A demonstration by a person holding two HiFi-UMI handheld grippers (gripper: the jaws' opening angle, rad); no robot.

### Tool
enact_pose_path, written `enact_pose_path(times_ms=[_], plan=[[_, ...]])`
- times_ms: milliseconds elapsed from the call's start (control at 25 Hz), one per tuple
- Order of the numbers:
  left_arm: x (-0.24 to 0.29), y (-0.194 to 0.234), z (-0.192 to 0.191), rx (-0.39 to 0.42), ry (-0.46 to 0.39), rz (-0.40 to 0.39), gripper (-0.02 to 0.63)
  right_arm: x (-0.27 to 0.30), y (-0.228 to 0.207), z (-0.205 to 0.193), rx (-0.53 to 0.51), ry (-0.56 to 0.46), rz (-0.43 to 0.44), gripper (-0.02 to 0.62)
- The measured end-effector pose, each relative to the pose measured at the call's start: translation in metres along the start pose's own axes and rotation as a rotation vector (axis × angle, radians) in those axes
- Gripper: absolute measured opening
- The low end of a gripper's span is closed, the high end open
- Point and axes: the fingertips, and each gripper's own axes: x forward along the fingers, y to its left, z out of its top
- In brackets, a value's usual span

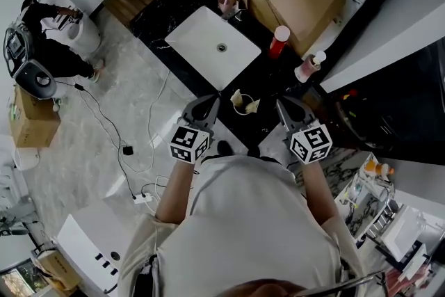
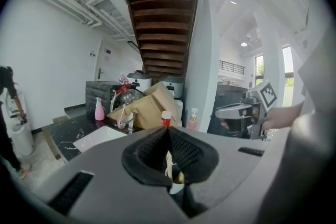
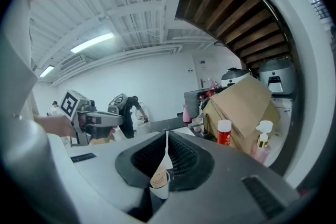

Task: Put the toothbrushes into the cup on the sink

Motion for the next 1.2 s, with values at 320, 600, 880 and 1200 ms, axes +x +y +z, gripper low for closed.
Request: enact_pose_path(times_ms=[320,600,880,1200], plan=[[-0.008,0.002,0.0,-0.011,-0.004,0.022,0.008,-0.003,0.003,0.012,-0.015,-0.036,0.009,0.032],[-0.013,0.004,-0.004,-0.021,0.003,0.032,0.008,0.001,0.006,0.009,-0.007,-0.031,0.018,0.032],[-0.013,0.004,-0.004,-0.018,0.006,0.03,0.008,0.003,0.008,0.011,-0.012,-0.032,0.03,0.032],[-0.008,0.008,-0.003,-0.017,0.006,0.025,0.008,0.005,0.005,0.013,-0.02,-0.03,0.025,0.032]])
